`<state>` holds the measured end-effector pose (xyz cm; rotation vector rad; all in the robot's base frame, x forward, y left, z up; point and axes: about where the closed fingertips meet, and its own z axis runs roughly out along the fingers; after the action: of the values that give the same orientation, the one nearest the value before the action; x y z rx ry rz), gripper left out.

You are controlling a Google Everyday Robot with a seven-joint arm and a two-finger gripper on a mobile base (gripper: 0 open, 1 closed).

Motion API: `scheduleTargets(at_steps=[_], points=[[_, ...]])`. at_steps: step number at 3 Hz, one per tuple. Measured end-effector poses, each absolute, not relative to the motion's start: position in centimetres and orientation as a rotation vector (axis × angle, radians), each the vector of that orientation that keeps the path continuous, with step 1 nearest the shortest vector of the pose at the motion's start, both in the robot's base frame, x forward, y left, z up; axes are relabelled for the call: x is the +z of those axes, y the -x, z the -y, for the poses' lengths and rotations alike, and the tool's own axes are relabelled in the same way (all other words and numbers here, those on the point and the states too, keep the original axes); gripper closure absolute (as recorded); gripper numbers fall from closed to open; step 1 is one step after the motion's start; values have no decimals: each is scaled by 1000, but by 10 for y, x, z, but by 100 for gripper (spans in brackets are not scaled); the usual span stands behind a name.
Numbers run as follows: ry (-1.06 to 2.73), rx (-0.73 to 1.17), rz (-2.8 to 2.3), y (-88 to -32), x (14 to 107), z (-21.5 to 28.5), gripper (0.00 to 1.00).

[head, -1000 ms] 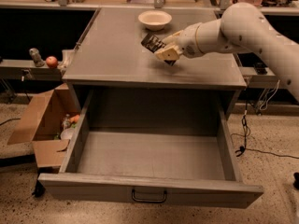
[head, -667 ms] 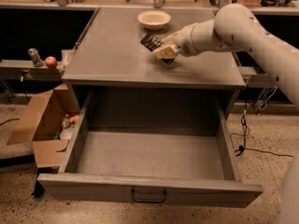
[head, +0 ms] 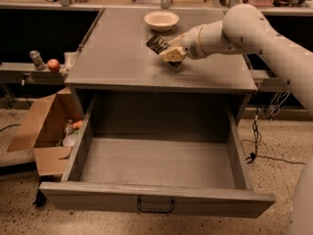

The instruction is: Pick rxbar chocolate from top drawer and place on counter

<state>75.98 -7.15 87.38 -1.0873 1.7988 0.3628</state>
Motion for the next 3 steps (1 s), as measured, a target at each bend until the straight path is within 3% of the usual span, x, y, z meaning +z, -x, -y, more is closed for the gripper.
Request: scheduleTargets(at_steps=[2, 3], points=[[1087, 363, -1799, -760, 874, 71, 14], [1092, 382, -1764, -759, 880, 64, 0]])
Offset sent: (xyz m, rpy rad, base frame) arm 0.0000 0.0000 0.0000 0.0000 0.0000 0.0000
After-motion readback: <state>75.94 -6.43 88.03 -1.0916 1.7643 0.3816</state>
